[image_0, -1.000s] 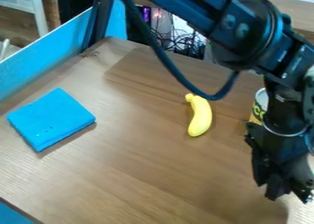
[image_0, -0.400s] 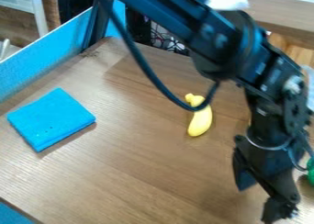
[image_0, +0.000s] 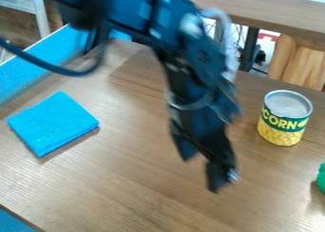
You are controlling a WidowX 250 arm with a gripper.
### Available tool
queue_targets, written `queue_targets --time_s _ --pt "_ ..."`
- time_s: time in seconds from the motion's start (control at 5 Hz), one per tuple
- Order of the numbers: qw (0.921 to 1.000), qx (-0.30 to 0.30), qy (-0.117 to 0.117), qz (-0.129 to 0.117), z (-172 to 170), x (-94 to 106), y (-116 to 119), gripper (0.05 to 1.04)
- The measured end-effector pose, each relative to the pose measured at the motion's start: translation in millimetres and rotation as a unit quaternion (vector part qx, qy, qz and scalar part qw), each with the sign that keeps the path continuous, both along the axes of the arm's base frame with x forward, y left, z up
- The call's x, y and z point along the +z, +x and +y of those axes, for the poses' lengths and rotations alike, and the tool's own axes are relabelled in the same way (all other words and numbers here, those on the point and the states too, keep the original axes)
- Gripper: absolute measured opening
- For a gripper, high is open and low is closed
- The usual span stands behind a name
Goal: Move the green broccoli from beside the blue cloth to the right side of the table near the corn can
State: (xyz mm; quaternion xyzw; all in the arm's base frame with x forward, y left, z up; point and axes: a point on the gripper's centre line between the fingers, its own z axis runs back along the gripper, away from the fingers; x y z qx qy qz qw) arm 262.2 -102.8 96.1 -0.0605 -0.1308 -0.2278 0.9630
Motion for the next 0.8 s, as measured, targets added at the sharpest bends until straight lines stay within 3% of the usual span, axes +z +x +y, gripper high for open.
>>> queue_targets --time_s 0.2,0.8 --pt "0.9967 0.077 0.012 -0.023 40.6 42.1 -16.1 1.009" --pt "0.9963 0.082 0.014 -0.02 43.0 42.4 -17.1 1.009"
